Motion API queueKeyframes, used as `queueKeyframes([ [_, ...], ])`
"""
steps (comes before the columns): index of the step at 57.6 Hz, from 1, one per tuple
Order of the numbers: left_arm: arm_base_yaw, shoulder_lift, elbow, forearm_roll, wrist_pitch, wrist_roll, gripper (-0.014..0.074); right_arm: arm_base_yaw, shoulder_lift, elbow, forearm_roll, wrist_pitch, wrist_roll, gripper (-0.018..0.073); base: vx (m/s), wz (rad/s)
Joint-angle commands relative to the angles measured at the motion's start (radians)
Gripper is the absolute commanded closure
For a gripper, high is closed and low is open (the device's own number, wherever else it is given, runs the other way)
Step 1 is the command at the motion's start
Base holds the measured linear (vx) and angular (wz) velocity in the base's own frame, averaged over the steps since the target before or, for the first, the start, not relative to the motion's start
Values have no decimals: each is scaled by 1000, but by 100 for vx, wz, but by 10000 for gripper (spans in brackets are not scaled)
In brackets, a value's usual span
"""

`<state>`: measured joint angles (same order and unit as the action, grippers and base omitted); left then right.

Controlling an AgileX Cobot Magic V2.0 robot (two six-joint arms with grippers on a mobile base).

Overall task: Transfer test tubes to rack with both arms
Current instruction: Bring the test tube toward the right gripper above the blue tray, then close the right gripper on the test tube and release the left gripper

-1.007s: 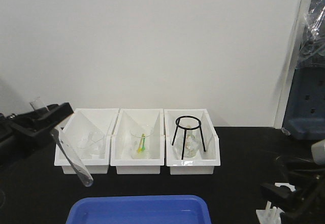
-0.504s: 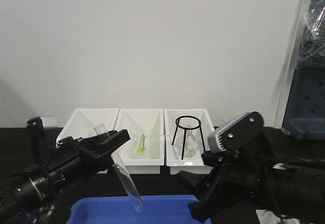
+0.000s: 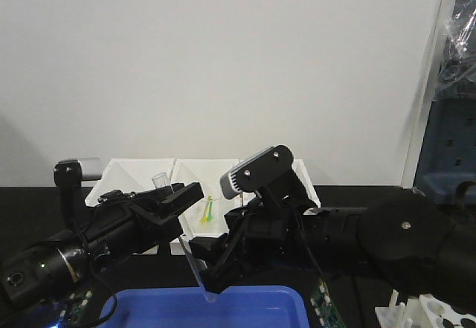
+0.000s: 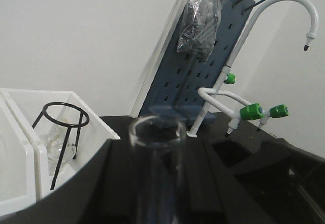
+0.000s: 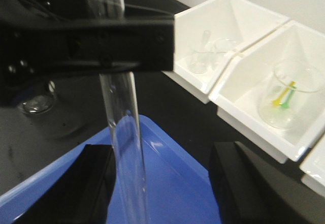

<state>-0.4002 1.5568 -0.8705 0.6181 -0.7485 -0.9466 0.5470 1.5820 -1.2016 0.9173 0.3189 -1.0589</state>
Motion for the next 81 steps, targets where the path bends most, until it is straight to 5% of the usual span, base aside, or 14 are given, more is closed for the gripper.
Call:
queueKeyframes([
  [1, -7, -25, -34, -35, -66, 6, 598, 1, -17, -70, -12, -4, 28, 93, 0, 0],
  [36, -7, -25, -34, -17, -43, 4, 598, 92, 48, -109, -306, -97, 277, 93, 0, 0],
  [61, -7, -25, -34, -8, -45, -4, 598, 92, 63, -116, -310, -187, 305, 93, 0, 0],
  [81, -7, -25, -34, -9, -45, -4, 598, 91, 118, -222, -324, -93, 316, 111, 0, 0],
])
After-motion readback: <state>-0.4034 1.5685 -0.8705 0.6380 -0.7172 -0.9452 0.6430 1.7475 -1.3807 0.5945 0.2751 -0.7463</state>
